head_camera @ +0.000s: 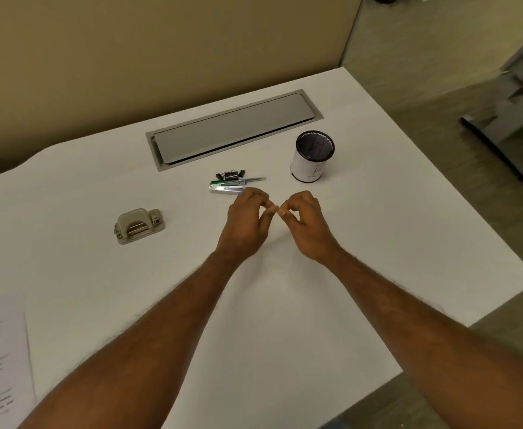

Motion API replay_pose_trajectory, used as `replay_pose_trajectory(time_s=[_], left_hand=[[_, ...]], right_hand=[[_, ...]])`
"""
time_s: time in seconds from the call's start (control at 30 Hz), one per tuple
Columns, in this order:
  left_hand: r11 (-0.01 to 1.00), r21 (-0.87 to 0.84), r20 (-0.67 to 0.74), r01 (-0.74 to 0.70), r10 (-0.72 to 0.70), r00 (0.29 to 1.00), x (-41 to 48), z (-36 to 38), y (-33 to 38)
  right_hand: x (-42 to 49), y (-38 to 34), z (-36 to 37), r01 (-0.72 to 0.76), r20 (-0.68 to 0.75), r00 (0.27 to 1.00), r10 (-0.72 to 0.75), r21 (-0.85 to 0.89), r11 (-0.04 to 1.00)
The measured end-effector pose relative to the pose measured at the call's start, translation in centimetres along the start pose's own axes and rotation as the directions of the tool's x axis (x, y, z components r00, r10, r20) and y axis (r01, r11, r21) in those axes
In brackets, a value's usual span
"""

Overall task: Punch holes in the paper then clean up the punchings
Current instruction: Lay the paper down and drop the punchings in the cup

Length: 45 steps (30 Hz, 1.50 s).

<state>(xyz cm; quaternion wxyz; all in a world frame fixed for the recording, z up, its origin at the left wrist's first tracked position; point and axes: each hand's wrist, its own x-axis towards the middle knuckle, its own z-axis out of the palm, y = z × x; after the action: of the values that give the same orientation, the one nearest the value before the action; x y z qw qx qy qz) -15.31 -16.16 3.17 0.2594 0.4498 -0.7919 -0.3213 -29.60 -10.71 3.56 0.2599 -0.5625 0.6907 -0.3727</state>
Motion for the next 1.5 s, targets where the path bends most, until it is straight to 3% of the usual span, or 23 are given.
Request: replay_pose_trajectory(time_s=[0.17, 0.33, 0.5, 0.63, 0.8, 1.03, 1.2, 1.3, 1.5], left_hand=[[0.995, -0.092, -0.013, -0.023, 0.022, 1.000, 6.9, 1.8, 3.4], [0.999, -0.031, 0.026, -0.022, 0.023, 0.999, 13.4, 3.3, 4.8], [0.999, 0.026, 0.087, -0.022, 0.019, 0.996, 17.5, 3.9, 5.7], [0.989, 0.139, 0.142, -0.046, 0.026, 0.990, 19.5, 3.8, 5.9], [0.960, 0.262, 0.197, -0.100, 0.049, 0.979, 20.5, 3.5, 5.6], [0.938, 0.315, 0.198, -0.145, 0.085, 0.977, 20.7, 3.0, 5.6], [0.906, 0.377, 0.279, -0.191, 0.086, 0.957, 20.6, 2.8, 6.0], [0.924, 0.327, 0.330, -0.196, 0.083, 0.940, 20.5, 2.3, 5.8], [0.998, 0.008, 0.354, -0.065, 0.058, 0.933, 19.1, 1.0, 5.4]], right_hand=[[5.3, 1.2, -4.7, 0.016, -0.117, 0.993, -0.016, -0.006, 1.000], [10.7, 3.0, -7.6, -0.056, -0.158, 0.987, 0.041, -0.092, 0.994], [14.3, 4.2, -9.1, -0.094, -0.093, 0.993, 0.071, -0.270, 0.958], [16.0, 4.8, -10.3, -0.034, -0.049, 0.999, 0.016, -0.377, 0.926], [16.9, 4.5, -10.8, -0.003, -0.010, 1.000, -0.002, -0.433, 0.902], [17.1, 3.8, -11.0, -0.009, 0.056, 0.998, 0.040, -0.467, 0.884], [16.9, 3.1, -11.4, 0.036, 0.133, 0.990, 0.038, -0.515, 0.856], [16.6, 2.8, -11.8, 0.009, 0.122, 0.991, 0.060, -0.499, 0.866], [15.5, 2.0, -12.6, -0.124, 0.092, 0.985, 0.147, -0.225, 0.966]])
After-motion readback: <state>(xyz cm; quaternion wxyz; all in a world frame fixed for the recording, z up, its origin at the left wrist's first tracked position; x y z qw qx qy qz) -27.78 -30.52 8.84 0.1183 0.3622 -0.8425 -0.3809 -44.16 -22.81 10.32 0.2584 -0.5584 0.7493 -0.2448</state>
